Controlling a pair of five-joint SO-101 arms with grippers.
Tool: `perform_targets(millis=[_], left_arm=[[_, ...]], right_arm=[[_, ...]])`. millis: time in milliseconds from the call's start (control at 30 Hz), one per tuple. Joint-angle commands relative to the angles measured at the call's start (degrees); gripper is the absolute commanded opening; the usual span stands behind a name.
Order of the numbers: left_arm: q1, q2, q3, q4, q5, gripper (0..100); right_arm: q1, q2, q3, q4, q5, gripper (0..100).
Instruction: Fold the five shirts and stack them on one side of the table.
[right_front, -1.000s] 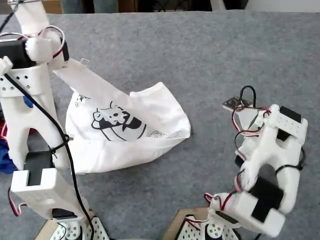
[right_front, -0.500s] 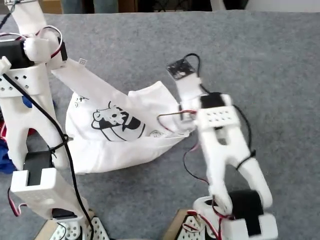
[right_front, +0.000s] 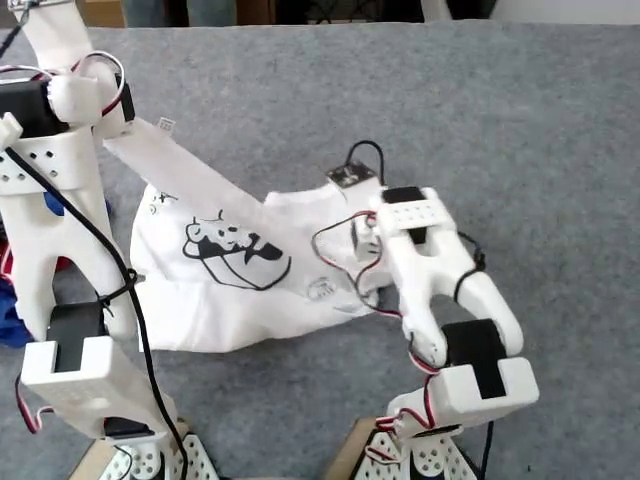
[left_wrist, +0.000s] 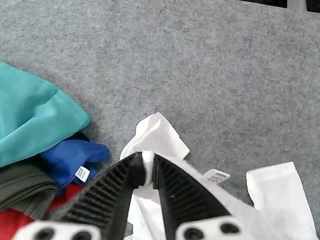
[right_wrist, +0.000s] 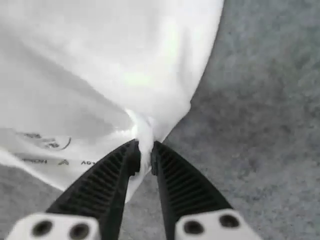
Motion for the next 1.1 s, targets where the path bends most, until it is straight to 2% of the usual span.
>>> perform_targets(millis=[0,167,333,400,500,667,767,833,900,967,1067], left_arm=[[-0.84,-2.55,4.35,0.53,-0.09,3],[-2.59,-8.35,16.57,0.53,-5.45,3],[-2.33,-25.05,34.68,0.44,-14.33,3],[-2.15,-32.09,42.95,0.35,-17.23,3],[-2.33,-40.26,53.32,-0.18,-18.81,3],[-2.68,-44.84,67.56,-3.6,-18.55,3],[-2.68,-46.59,70.37,-3.52,-18.55,3],[-2.68,-48.0,70.9,-3.52,-18.55,3],[-2.68,-49.23,71.16,-3.52,-18.55,3],[-2.68,-50.2,71.34,-3.43,-18.55,3],[-4.09,-51.08,71.34,-3.34,-18.46,3]], right_arm=[[5.1,-4.35,1.98,4.84,7.3,1.3],[12.57,-14.02,13.41,9.76,24.7,1.3],[21.89,-27.38,20.09,12.66,42.99,1.5],[23.91,-32.57,20.26,15.74,47.38,3.5],[25.93,-40.48,20.09,19.16,50.64,13.7],[25.76,-51.74,18.95,24.35,52.04,25.7],[26.02,-53.76,14.55,30.86,54.77,26.9],[26.11,-53.67,11.38,32.0,53.98,26.9],[25.32,-52.88,8.48,31.12,50.99,26.9],[21.27,-50.07,5.49,30.15,45.45,26.9],[13.1,-42.86,1.1,27.34,31.38,26.9]])
